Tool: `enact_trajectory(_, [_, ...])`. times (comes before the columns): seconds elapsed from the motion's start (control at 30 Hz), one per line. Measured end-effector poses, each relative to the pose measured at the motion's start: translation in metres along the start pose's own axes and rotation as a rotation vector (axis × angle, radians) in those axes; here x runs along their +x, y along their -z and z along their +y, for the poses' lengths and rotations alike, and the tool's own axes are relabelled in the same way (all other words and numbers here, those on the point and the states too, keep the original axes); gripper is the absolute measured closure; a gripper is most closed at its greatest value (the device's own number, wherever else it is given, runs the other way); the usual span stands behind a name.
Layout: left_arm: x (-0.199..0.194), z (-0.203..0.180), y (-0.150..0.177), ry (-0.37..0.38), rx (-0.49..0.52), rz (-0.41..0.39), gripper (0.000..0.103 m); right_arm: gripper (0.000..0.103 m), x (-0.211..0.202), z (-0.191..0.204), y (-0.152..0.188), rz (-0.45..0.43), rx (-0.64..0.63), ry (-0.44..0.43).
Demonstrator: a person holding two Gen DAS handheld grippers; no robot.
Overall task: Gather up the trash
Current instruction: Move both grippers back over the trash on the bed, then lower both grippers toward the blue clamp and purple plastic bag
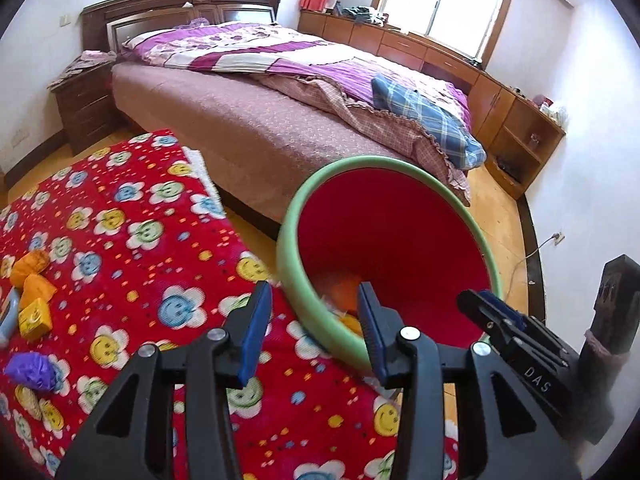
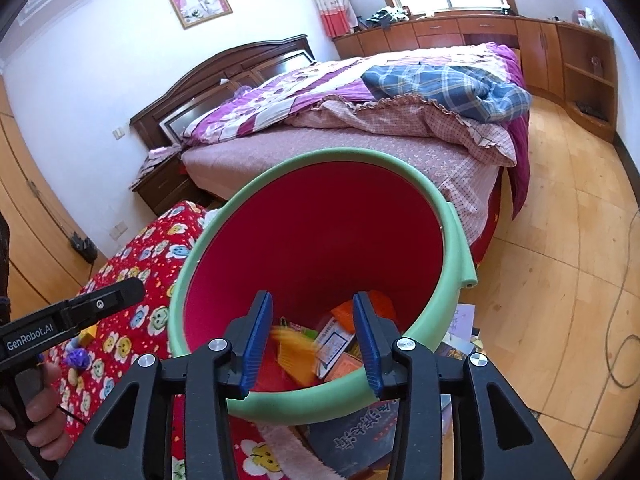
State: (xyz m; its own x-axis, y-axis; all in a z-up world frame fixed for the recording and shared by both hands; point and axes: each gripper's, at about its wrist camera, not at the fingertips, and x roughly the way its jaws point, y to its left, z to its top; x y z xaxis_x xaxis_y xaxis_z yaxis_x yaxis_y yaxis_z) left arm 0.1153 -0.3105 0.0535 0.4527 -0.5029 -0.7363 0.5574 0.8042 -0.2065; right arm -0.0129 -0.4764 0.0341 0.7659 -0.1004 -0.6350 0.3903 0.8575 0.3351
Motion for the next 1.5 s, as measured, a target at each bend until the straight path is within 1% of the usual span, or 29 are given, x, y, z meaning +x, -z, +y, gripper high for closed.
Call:
enact_trajectory(0.27, [-0.026, 0.028, 0.015, -0.065, -0.043, -0.018, 0.059, 0.055, -0.009, 0.023, 0.005, 0.004, -0.023, -0.040])
enact_trajectory(0.4, [-0.038, 0.046, 0.022, -0.102, -0.072, -0.025, 0.059, 0.045, -0.012, 0.040, 0.009, 0.011, -0.047, -0.068])
enact_trajectory(0.47, [-0.045, 0.056, 0.026, -0.124, -0.088, -0.030, 0.058, 0.043, -0.012, 0.049, 0.011, 0.017, -0.061, -0.072])
enact_trajectory(0.53, [-0.050, 0.064, 0.029, -0.141, -0.101, -0.032, 0.056, 0.037, -0.011, 0.056, 0.013, 0.027, -0.072, -0.075])
enact_trajectory(0.73, [-0.069, 0.098, 0.042, -0.200, -0.161, -0.041, 0.054, 0.035, -0.007, 0.082, 0.022, 0.063, -0.104, -0.124])
enact_trajectory(0.83, [-0.077, 0.112, 0.047, -0.230, -0.184, -0.046, 0.052, 0.029, -0.005, 0.095, 0.025, 0.068, -0.125, -0.138])
enact_trajectory(0.93, [-0.088, 0.131, 0.054, -0.271, -0.215, -0.058, 0.048, 0.029, -0.004, 0.107, 0.028, 0.078, -0.145, -0.154])
enact_trajectory(1.03, [-0.095, 0.147, 0.059, -0.305, -0.232, -0.058, 0.047, 0.028, -0.001, 0.120, 0.032, 0.089, -0.164, -0.163])
enact_trajectory(1.17, [-0.107, 0.170, 0.063, -0.373, -0.244, -0.060, 0.047, 0.028, 0.003, 0.134, 0.036, 0.101, -0.184, -0.182])
enact_trajectory(1.27, [-0.116, 0.187, 0.066, -0.411, -0.266, -0.064, 0.041, 0.028, 0.007, 0.145, 0.039, 0.111, -0.196, -0.197])
enact_trajectory(1.43, [-0.124, 0.218, 0.073, -0.468, -0.309, -0.067, 0.039, 0.026, 0.013, 0.160, 0.045, 0.132, -0.215, -0.214])
enact_trajectory(1.5, [-0.124, 0.226, 0.075, -0.481, -0.320, -0.060, 0.034, 0.026, 0.017, 0.165, 0.048, 0.145, -0.222, -0.216])
